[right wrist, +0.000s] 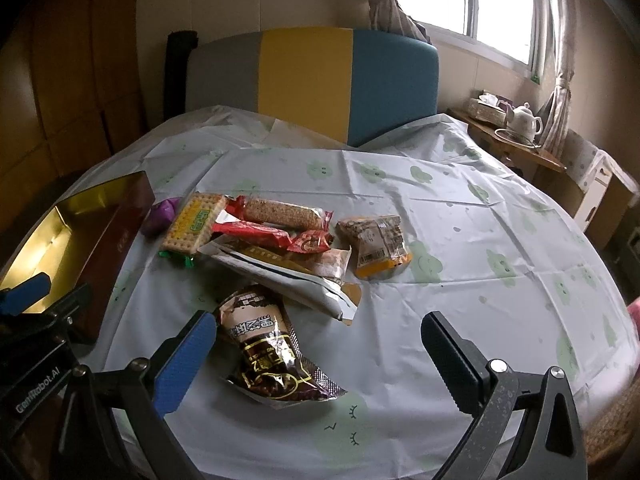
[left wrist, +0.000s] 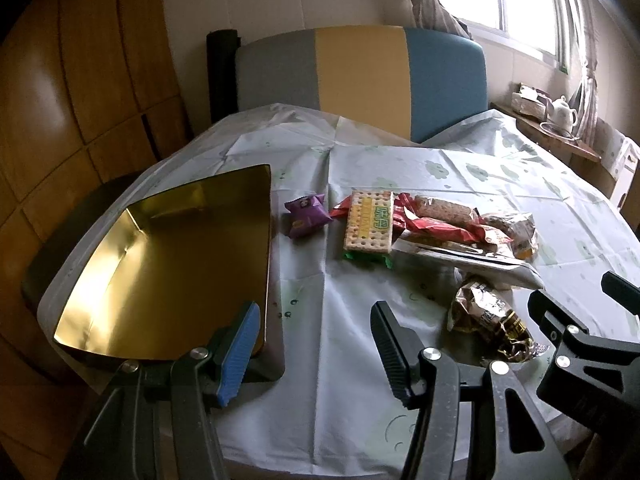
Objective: Organize snacks
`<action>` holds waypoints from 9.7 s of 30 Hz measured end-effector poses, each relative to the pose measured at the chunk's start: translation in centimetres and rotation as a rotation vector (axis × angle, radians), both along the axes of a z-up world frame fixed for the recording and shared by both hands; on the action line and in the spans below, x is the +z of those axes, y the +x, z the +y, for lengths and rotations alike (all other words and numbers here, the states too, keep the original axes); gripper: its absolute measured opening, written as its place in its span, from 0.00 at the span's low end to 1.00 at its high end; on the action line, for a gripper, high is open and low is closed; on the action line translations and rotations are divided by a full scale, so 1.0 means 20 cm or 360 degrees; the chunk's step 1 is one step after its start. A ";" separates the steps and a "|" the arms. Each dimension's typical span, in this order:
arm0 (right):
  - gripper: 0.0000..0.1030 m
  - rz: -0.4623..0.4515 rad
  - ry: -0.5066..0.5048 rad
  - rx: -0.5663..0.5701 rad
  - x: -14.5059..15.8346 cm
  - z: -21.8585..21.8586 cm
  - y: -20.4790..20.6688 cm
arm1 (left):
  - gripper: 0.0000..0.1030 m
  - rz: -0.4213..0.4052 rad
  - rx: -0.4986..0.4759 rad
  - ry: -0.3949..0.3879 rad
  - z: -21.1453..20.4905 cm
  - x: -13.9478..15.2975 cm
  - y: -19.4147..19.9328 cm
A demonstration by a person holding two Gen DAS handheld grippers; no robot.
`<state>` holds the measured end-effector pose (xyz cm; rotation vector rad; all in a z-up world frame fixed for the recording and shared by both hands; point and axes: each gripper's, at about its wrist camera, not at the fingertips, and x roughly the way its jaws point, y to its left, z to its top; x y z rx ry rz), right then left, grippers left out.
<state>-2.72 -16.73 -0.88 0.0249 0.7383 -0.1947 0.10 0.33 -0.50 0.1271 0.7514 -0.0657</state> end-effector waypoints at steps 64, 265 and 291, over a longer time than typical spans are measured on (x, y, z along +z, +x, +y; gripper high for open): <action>1.00 0.0136 0.0125 -0.0012 0.14 -0.70 0.43 | 0.42 0.0404 -0.0363 -0.0310 0.01 0.15 0.39; 0.46 0.0717 0.0551 0.1353 0.22 0.84 0.90 | 0.40 0.0292 -0.0746 -0.0509 0.07 -0.37 0.03; 0.75 0.0636 0.0544 0.0528 0.02 -0.47 0.52 | 0.40 0.0319 -0.0904 -0.0071 -0.15 -0.25 0.03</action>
